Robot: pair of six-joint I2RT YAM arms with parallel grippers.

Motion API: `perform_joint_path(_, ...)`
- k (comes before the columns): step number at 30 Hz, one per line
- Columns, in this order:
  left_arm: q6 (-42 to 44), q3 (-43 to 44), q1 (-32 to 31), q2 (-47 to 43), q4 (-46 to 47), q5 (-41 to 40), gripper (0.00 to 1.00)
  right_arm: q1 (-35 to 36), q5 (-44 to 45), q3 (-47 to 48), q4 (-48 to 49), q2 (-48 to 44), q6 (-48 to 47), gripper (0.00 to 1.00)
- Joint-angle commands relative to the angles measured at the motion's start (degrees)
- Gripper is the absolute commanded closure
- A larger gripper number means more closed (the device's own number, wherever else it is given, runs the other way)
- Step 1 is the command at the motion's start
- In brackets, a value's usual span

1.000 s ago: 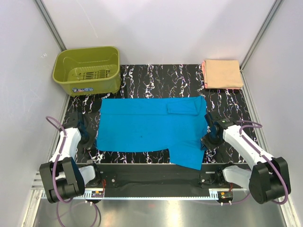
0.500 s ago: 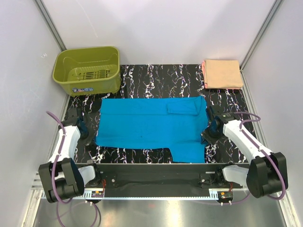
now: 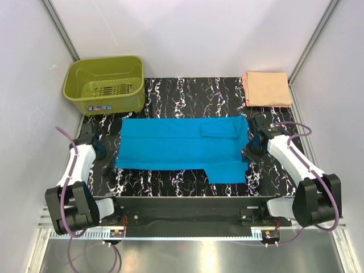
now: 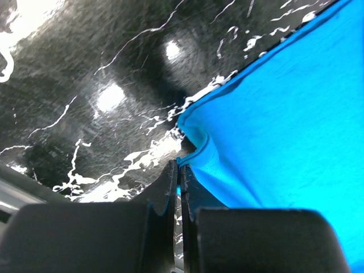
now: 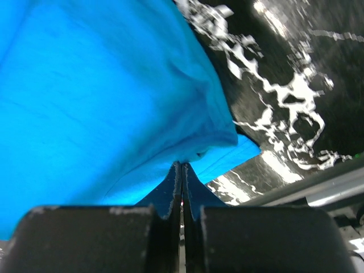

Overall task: Fold and stack the t-shirts
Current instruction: Fold the tshirt

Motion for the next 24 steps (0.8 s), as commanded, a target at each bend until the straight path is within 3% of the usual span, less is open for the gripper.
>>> perform_joint_path(1,0.3,3.2,-0.2,1.0,3.0,2.1,1.0,-1.1,3.4,4.3,2.6,1.7,-3.6,1.0)
perform_joint_path(24,-1.4,12.6,-1.3,14.1,6.2,3.5,1.0,-3.6,1.8,16.5,6.7,16.0,-10.0,1.0)
